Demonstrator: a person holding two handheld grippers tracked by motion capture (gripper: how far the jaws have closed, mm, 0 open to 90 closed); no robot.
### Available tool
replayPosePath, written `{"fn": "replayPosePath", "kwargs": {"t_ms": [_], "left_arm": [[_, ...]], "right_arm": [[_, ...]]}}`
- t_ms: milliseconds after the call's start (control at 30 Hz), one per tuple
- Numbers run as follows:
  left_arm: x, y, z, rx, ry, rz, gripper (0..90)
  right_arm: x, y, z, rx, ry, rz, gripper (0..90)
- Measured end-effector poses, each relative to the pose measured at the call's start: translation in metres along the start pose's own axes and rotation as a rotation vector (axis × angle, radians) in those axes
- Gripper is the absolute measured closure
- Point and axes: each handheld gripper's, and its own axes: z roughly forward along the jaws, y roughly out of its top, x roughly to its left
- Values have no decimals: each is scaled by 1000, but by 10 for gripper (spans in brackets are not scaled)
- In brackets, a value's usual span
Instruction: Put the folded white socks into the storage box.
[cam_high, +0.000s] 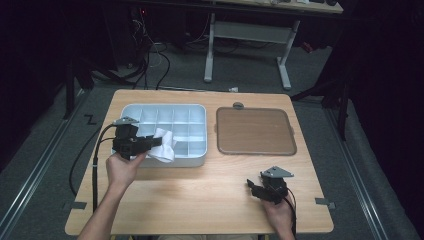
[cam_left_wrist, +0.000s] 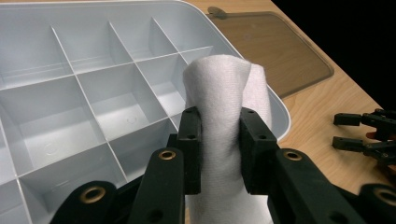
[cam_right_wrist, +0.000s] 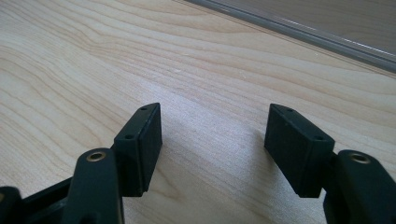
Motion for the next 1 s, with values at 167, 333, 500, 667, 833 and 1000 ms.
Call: {"fn": "replayPosePath", "kwargs": {"t_ms": [167, 333, 500, 667, 833, 1000], "left_arm": [[0, 3, 4, -2, 1, -4, 733], [2, 6, 10, -5, 10, -4, 734], [7, 8, 15, -10, 21, -17, 733], [11, 7, 21, -4, 30, -24, 733], [14, 3, 26, 1, 43, -17, 733], [19, -2, 32, 10, 67, -13, 733]], "right_arm": [[0, 0, 0, 1, 0, -1, 369], [0, 0, 0, 1, 2, -3, 365], [0, 0, 0, 3, 4, -5, 359], [0, 0, 0, 3, 5, -6, 356], [0, 0, 0, 3, 6, -8, 353], [0, 0, 0, 3, 7, -8, 353]]}}
